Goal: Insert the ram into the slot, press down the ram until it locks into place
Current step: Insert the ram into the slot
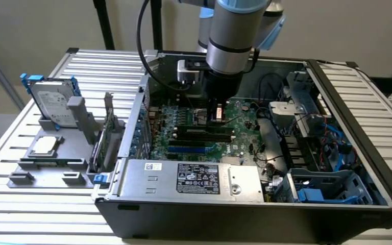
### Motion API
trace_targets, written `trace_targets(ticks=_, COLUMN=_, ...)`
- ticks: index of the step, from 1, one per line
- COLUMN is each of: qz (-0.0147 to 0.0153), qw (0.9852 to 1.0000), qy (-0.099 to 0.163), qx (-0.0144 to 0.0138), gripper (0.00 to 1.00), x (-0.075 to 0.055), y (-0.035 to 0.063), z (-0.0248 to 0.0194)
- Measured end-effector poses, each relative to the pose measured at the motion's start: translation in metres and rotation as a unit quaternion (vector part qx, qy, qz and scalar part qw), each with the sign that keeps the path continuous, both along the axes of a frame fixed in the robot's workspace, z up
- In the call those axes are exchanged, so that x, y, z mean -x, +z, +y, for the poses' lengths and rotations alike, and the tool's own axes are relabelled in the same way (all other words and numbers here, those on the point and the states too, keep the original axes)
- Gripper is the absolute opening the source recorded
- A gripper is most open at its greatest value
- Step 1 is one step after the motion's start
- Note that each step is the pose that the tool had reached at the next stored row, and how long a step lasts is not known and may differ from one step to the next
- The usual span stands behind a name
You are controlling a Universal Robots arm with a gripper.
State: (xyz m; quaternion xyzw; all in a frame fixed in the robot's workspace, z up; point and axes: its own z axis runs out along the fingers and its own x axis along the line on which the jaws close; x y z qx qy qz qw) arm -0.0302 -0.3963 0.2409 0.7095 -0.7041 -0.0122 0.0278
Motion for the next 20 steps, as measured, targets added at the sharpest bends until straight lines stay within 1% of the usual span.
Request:
trace_targets(ticks=10, qz=0.0, qw=1.0, qy=-0.001, qx=0.0007, gripper=0.13, x=0.0006, y=-0.0051, z=0.0041)
trace_targets(ticks=20, qz=0.0001, qw=1.0, qy=-0.002, qx=0.0009, gripper=0.13, x=0.0041, y=-0.0072, z=0.0043)
